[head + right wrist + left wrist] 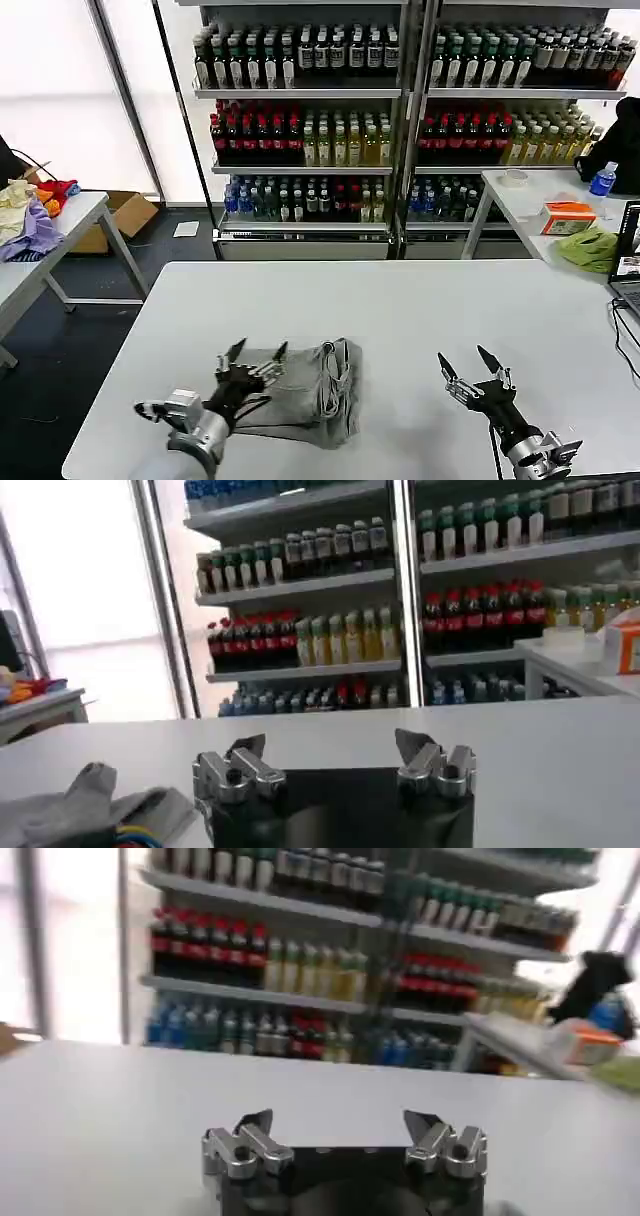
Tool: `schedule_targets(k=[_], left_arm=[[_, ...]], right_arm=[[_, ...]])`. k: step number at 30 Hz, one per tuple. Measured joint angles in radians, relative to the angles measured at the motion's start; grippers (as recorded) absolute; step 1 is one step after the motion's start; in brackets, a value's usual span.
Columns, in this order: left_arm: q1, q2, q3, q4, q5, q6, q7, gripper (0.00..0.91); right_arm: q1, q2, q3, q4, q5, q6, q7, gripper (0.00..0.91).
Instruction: Fold and organize the clothes.
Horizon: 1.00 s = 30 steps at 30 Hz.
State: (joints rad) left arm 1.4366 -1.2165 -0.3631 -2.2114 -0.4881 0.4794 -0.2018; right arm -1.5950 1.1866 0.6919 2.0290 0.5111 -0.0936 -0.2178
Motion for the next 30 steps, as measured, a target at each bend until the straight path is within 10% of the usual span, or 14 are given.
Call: schedule_targets(k=[16, 18, 19, 22, 30], left_arm=[[0.068, -0.089, -0.046, 0.098, 0.139, 0.026, -0.011, 0.907], [0.064, -0.094, -0.037, 0.118, 0.144, 0.025, -0.01, 0.665], [0.062, -0.098, -0.031, 0.129, 0.147, 0.023, -0.009, 0.322], [0.054, -0.106, -0.019, 0.159, 0.15, 0.017, -0.007, 0.081], [0.061, -0.125, 0.003, 0.18, 0.143, -0.005, -0.008, 0.02]], right_arm=[[0.003, -0.023, 0.012, -0.032, 0.016, 0.013, -0.001, 0.907], [0.004, -0.025, 0.016, -0.032, 0.019, 0.012, 0.0, 0.907], [0.004, -0.025, 0.016, -0.032, 0.02, 0.012, 0.0, 0.907], [0.006, -0.024, 0.015, -0.032, 0.019, 0.011, 0.001, 0.907], [0.007, -0.024, 0.023, -0.035, 0.022, 0.011, 0.002, 0.907]])
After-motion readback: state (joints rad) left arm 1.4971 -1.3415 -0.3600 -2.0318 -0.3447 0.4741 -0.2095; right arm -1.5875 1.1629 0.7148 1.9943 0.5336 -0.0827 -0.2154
